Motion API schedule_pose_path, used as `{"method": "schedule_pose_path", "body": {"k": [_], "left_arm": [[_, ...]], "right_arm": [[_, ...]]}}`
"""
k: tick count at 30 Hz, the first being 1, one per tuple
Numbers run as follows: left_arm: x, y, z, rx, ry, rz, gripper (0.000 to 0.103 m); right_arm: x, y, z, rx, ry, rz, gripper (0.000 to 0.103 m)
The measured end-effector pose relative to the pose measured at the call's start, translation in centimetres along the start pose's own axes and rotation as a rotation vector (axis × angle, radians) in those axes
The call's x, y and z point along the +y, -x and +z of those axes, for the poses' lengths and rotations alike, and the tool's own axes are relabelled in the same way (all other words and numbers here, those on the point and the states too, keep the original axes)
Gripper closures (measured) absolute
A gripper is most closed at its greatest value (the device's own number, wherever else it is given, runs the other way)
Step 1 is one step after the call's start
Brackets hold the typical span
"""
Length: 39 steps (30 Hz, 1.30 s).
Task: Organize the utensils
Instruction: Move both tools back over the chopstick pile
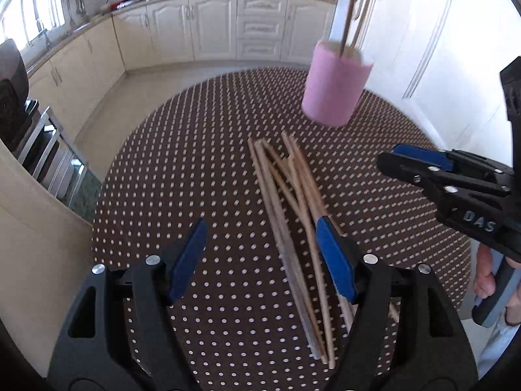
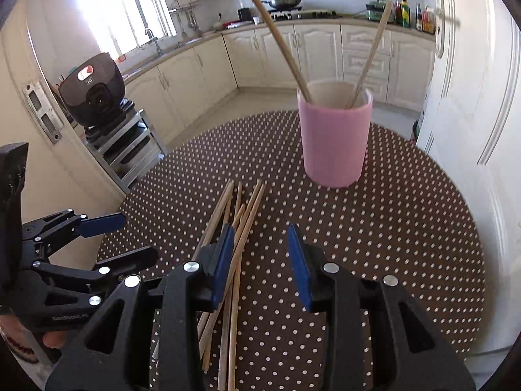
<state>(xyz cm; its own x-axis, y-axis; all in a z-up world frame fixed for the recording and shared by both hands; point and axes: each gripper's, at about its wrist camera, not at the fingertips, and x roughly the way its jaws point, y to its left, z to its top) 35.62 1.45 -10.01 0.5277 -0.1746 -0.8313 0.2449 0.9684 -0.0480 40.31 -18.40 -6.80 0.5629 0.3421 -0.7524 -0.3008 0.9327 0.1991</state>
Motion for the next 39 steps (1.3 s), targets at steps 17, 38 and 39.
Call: {"method": "schedule_pose_path", "body": {"k": [17, 38, 39], "left_arm": [[0.1, -6.4, 0.9, 0.092, 0.045, 0.060, 0.034], [2.1, -8.2, 3.6, 0.120, 0.024, 0.071, 0.066], [2.2, -8.1, 3.5, 0.122, 0.021, 0.067, 0.068]], "right_arm": [[-1.0, -3.6, -0.9, 0.062, -0.010, -0.015, 0.065], [0.4, -7.3, -0.3, 0.173, 0.057, -0.048, 0.065], [0.8, -7.5, -0.4, 0.182, 0.069, -0.045, 0.065]]}}
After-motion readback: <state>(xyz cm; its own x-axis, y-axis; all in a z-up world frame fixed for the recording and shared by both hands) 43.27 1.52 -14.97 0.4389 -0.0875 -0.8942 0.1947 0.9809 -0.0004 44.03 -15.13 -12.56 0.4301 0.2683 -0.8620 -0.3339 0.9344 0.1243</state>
